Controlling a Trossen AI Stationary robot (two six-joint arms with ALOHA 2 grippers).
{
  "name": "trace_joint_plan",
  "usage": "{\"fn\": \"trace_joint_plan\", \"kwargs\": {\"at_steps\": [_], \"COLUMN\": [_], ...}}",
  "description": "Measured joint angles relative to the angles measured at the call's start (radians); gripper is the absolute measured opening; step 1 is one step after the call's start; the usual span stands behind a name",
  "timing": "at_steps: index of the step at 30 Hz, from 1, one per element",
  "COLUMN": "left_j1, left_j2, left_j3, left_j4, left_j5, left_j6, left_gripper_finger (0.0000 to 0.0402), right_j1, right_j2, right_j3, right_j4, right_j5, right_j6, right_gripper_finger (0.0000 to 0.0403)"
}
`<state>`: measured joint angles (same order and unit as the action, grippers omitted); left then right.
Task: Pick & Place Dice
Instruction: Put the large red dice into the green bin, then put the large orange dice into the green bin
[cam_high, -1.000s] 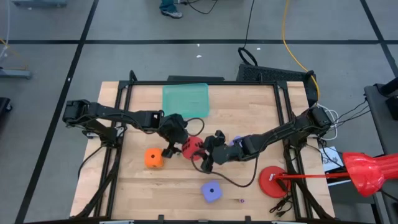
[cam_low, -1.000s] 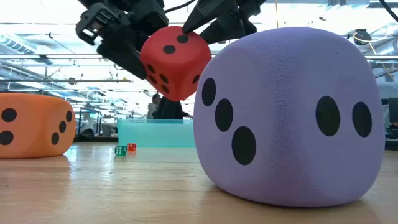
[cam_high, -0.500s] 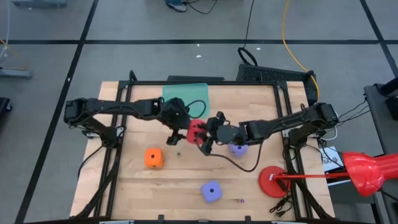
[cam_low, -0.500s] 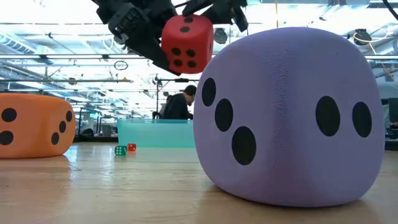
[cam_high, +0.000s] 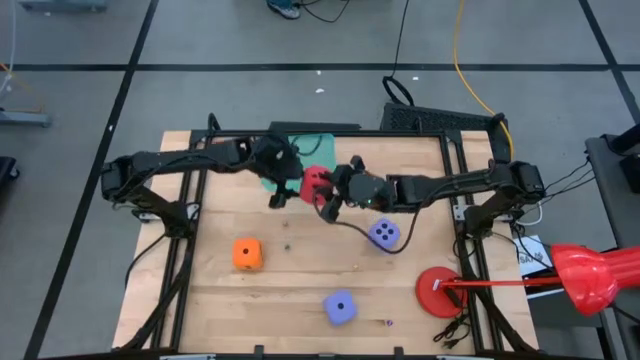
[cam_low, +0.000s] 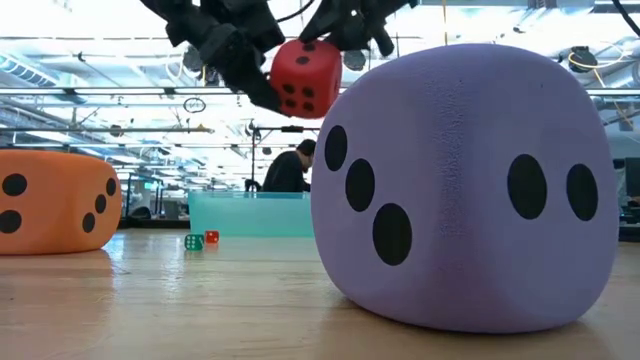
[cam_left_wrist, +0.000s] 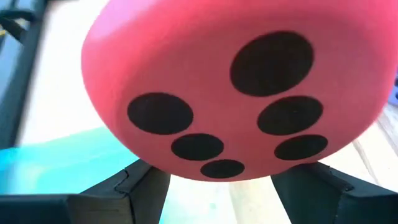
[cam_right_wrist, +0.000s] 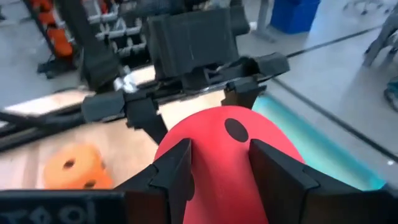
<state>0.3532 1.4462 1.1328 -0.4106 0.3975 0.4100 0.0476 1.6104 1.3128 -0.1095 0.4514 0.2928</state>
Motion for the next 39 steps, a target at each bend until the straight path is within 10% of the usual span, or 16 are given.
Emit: {"fn": "trace_joint_plan", "kwargs": {"at_steps": [26, 39], "left_j1": [0.336, 0.380], "left_j2": [0.029, 0.139], "left_j3": [0.043, 0.041], "left_j4": [0.155, 0.022], "left_j5": [0.206, 0.158], "left_j6": [0.029, 0.105], "left_gripper_finger": [0.0266, 0.0266], "right_j1": [-0.260, -0.290], "right_j2": [0.121, 0.115], "right_j3": [-0.005, -0.005], "right_j4": [0.139, 0.146], "right_j5": [-0.308, -0.299], "right_j6": [-0.117, -0.145], "right_gripper_finger": [0.0153, 0.0153]}}
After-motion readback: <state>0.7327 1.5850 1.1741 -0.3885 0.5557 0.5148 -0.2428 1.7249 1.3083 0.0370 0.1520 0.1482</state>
